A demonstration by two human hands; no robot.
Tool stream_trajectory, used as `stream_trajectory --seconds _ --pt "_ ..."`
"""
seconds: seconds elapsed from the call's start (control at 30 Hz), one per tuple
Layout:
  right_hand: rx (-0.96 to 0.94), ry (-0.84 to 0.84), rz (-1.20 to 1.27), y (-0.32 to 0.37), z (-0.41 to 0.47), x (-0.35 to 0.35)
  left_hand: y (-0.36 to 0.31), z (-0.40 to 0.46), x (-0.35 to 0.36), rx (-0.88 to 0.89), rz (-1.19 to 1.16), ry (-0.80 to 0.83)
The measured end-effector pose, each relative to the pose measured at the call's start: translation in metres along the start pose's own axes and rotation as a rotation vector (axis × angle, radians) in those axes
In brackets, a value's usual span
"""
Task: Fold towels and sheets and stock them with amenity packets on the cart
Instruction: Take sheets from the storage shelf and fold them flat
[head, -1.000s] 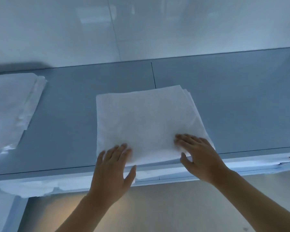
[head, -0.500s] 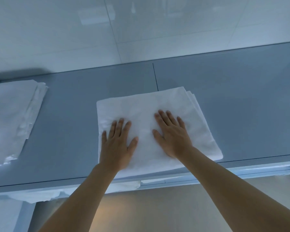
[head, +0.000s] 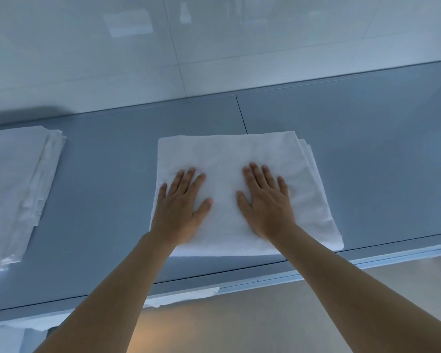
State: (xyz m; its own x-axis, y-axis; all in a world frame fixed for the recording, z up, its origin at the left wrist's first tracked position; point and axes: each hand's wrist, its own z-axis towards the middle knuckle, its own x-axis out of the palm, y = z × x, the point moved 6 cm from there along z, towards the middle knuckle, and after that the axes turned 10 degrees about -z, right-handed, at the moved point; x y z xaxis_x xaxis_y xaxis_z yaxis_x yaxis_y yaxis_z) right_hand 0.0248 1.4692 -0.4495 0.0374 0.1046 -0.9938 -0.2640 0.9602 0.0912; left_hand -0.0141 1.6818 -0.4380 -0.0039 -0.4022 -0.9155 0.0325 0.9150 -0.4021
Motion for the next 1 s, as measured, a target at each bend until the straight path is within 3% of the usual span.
stream_trajectory --seconds 0.57,0.8,1.0 --pt "0.350 -0.007 0.023 0.074 -0.041 0.010 0.058 0.015 -0.027 0.312 0.001 0.152" --pt "0.250 0.016 0.031 0.079 -0.039 0.011 0.069 -0.009 -0.026 0.223 -0.001 0.082" --pt "-0.032 0.059 0.002 0.081 -0.019 0.006 0.068 -0.054 -0.024 -0.018 0.033 -0.029"
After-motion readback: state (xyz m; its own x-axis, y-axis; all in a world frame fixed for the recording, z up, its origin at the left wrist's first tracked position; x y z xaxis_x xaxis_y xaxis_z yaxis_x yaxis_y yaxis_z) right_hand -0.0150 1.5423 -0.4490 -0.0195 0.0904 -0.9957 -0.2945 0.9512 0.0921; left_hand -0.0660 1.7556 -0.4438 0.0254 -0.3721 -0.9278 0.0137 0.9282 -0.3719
